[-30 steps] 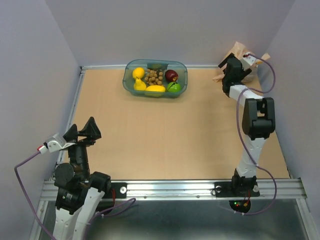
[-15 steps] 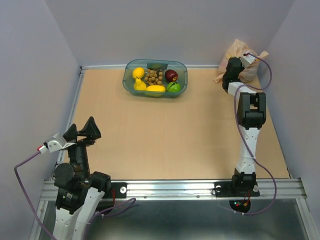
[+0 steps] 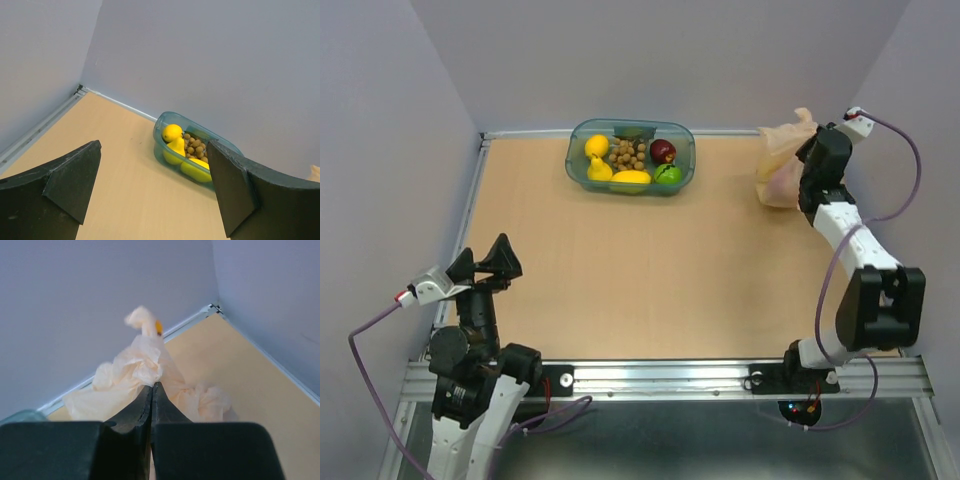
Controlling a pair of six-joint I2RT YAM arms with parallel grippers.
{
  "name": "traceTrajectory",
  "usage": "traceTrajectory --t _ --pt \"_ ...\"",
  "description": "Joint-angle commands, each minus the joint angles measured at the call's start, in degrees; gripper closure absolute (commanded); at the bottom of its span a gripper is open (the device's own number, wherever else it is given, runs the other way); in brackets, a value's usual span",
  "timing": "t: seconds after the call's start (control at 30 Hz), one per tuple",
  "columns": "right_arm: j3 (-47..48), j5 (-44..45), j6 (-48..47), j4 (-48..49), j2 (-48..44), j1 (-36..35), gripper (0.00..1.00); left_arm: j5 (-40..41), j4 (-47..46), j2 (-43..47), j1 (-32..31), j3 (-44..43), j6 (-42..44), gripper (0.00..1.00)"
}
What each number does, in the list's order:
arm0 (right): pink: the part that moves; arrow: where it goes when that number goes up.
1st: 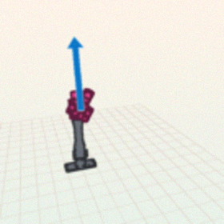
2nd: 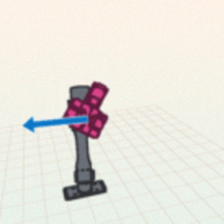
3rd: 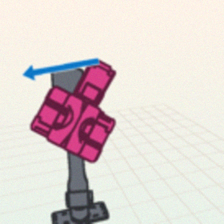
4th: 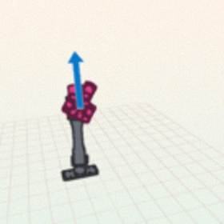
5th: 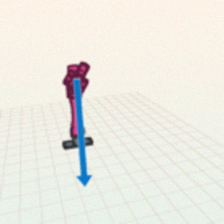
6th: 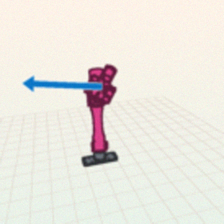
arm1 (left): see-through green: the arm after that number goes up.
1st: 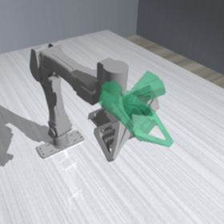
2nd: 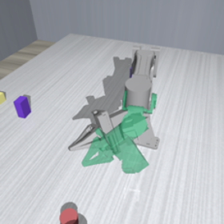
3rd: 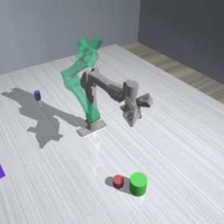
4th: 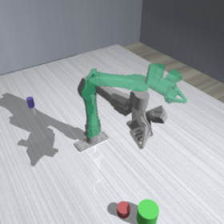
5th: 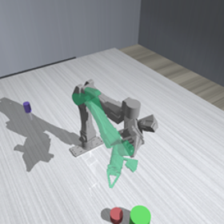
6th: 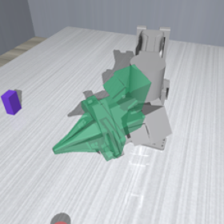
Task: Untie the knot of the plastic bag and take out the fruit
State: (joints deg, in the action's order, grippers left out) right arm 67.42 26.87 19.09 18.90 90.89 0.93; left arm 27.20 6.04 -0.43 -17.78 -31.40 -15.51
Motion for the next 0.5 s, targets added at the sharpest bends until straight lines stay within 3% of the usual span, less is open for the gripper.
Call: traceTrajectory --t 0.0,0.13,0.2,0.33,0.47 --pt "-6.8 -10.5 -2.5 -9.9 -15.6 -0.8 1.0 -2.0 -1.6 2.4 1.2 0.0 0.3 0.03" --pt "-14.8 -18.0 -2.3 -18.6 -26.9 -6.1 1.0 -7.8 -1.8 -4.6 1.6 -0.5 -0.6 0.03" --pt "-18.7 -22.6 -1.7 -22.6 -30.1 -8.9 0.99 -14.3 -1.9 -7.9 1.6 -0.8 -1.7 0.03" --pt "-24.4 -28.1 2.2 -25.8 -35.3 -22.6 0.99 -26.5 -3.3 -17.9 1.6 -2.0 -4.5 0.03" --pt "-27.8 -25.0 6.6 -25.4 -34.3 -37.9 1.0 -36.9 -5.8 -24.2 1.6 -1.6 -8.6 0.03"
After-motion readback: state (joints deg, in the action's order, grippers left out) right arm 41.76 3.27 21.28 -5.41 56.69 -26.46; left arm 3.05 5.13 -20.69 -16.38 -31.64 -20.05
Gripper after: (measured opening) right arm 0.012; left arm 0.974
